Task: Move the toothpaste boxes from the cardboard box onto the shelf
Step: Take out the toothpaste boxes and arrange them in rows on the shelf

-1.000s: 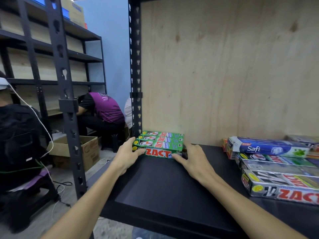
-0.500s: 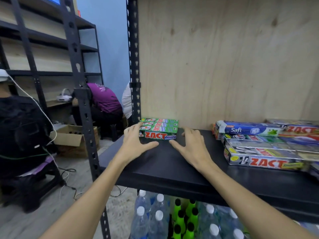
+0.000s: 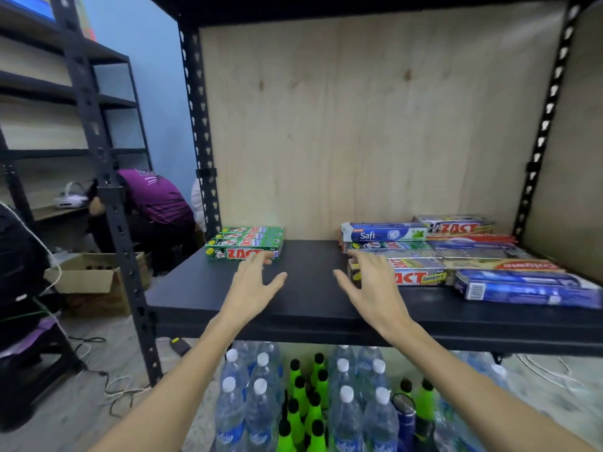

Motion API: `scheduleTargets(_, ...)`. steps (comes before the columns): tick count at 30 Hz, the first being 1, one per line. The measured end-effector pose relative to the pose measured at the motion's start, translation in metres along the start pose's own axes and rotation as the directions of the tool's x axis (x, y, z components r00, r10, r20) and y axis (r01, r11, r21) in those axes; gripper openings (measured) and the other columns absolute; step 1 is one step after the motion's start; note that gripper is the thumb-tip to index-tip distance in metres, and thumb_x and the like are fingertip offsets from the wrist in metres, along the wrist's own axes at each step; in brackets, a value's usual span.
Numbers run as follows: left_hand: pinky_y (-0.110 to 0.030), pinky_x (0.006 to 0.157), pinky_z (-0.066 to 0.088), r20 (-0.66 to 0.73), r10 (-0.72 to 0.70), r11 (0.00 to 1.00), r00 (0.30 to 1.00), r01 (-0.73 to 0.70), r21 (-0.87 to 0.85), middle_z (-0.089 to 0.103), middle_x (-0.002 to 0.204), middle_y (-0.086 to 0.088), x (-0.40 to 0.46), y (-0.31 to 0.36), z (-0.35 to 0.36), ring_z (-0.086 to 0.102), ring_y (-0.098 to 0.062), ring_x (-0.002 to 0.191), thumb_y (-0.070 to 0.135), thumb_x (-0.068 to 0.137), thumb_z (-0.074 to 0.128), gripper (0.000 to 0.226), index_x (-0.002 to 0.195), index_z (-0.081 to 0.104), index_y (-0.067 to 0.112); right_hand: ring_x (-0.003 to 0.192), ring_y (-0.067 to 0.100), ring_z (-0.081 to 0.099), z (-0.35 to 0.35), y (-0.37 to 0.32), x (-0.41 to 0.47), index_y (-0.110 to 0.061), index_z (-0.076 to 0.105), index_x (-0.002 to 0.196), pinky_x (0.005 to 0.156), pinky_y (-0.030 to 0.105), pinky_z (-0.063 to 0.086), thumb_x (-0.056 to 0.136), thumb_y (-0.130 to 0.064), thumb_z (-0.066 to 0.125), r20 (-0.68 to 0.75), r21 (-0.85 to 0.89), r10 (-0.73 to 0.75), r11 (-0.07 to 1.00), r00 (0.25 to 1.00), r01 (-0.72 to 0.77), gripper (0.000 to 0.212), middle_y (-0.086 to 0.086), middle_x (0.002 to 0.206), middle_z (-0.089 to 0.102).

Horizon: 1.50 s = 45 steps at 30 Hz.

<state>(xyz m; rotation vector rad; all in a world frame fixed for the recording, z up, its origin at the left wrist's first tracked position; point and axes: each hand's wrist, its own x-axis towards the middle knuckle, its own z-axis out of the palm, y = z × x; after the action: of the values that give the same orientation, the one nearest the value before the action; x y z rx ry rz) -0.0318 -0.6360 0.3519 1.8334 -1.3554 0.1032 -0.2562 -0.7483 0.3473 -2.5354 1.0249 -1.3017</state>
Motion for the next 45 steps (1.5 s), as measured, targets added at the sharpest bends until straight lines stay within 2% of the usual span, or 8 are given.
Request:
scheduleTargets(5, -0.032, 0.104, 0.043, 0.038, 0.03, 0.996, 0.999, -0.027, -0.08, 0.056, 0.129, 0.003, 0.02, 0.055, 0.041, 0.053, -0.011, 0.118, 0.037, 0.097, 0.063, 0.044, 0.136, 0.053, 0.019, 0.114, 0.029, 0.054, -0.038, 0.052, 0.014, -0.011, 0.063, 0.128, 0.096, 0.043, 0.042, 0.095, -0.051, 0.059, -0.07, -0.254, 0.051, 0.965, 0.996, -0.067, 0.052, 0.01, 0.121, 0.066)
scheduleTargets(11, -0.034, 0.108, 0.044, 0.13, 0.077, 0.996, 0.988, -0.072, -0.043, 0.055, 0.138, 0.0, 0.053, 0.086, 0.082, 0.053, -0.014, 0.126, 0.04, 0.1, 0.056, 0.042, 0.136, 0.055, 0.018, 0.133, 0.031, 0.036, -0.065, 0.109, 0.052, -0.019, 0.06, 0.128, 0.106, 0.05, 0.027, 0.088, -0.082, 0.026, 0.13, -0.482, 0.266, 0.859, 0.955, -0.174, 0.082, 0.008, 0.138, 0.057)
scheduleTargets(16, -0.024, 0.098, 0.042, 0.157, -0.017, 0.997, 0.988, 0.028, -0.07, 0.058, 0.137, -0.002, 0.076, 0.08, 0.109, 0.056, -0.012, 0.12, 0.038, 0.103, 0.051, 0.04, 0.136, 0.055, 0.016, 0.144, 0.031, 0.025, -0.061, 0.122, 0.078, -0.026, 0.062, 0.13, 0.114, 0.055, 0.015, 0.089, -0.083, 0.011, 0.356, -0.479, 0.344, 0.865, 0.869, -0.146, 0.087, 0.005, 0.147, 0.051)
scheduleTargets(23, -0.027, 0.102, 0.041, 0.227, -0.168, 0.943, 0.959, 0.224, -0.245, 0.054, 0.145, 0.003, 0.099, 0.068, 0.124, 0.052, -0.012, 0.129, 0.051, 0.098, 0.055, 0.064, 0.15, 0.044, 0.014, 0.137, 0.022, 0.031, -0.049, 0.128, 0.085, -0.035, 0.064, 0.127, 0.107, 0.048, 0.014, 0.094, -0.077, 0.015, 0.394, -0.362, 0.238, 0.928, 0.888, -0.088, 0.072, -0.006, 0.138, 0.056)
scheduleTargets(26, -0.024, 0.086, 0.037, 0.197, -0.196, 0.939, 0.961, 0.242, -0.243, 0.055, 0.122, 0.01, 0.104, 0.063, 0.128, 0.051, -0.006, 0.104, 0.04, 0.102, 0.053, 0.047, 0.14, 0.05, 0.013, 0.131, 0.018, 0.036, -0.038, 0.113, 0.087, -0.039, 0.059, 0.131, 0.109, 0.05, 0.013, 0.095, -0.074, 0.018, 0.444, -0.326, 0.156, 0.945, 0.883, -0.003, 0.065, -0.009, 0.135, 0.056)
scheduleTargets(29, -0.022, 0.083, 0.037, 0.14, -0.211, 0.958, 0.967, 0.233, -0.167, 0.058, 0.132, 0.002, 0.101, 0.052, 0.115, 0.051, -0.008, 0.104, 0.031, 0.104, 0.051, 0.045, 0.143, 0.045, 0.01, 0.123, 0.017, 0.044, -0.025, 0.094, 0.093, -0.037, 0.063, 0.119, 0.108, 0.049, 0.015, 0.097, -0.07, 0.025, 0.478, -0.273, 0.102, 0.961, 0.872, 0.037, 0.054, -0.008, 0.121, 0.059)
scheduleTargets(35, -0.029, 0.108, 0.038, 0.123, -0.114, 0.993, 0.986, 0.117, -0.016, 0.051, 0.149, -0.005, 0.073, 0.024, 0.064, 0.047, -0.019, 0.136, 0.04, 0.099, 0.059, 0.059, 0.148, 0.044, 0.011, 0.105, 0.015, 0.054, -0.007, 0.059, 0.093, -0.037, 0.063, 0.101, 0.104, 0.047, 0.018, 0.094, -0.066, 0.04, 0.464, -0.195, 0.028, 0.978, 0.886, 0.071, 0.038, -0.013, 0.099, 0.057)
scheduleTargets(45, -0.027, 0.098, 0.043, 0.134, -0.08, 0.986, 0.988, 0.059, 0.155, 0.061, 0.138, -0.002, 0.037, -0.026, -0.025, 0.056, -0.016, 0.121, 0.038, 0.099, 0.059, 0.047, 0.141, 0.055, 0.016, 0.12, 0.025, 0.056, 0.024, -0.022, 0.08, -0.035, 0.055, 0.12, 0.11, 0.05, 0.025, 0.095, -0.07, 0.038, 0.523, -0.152, -0.058, 0.975, 0.851, 0.16, 0.046, -0.001, 0.13, 0.051)
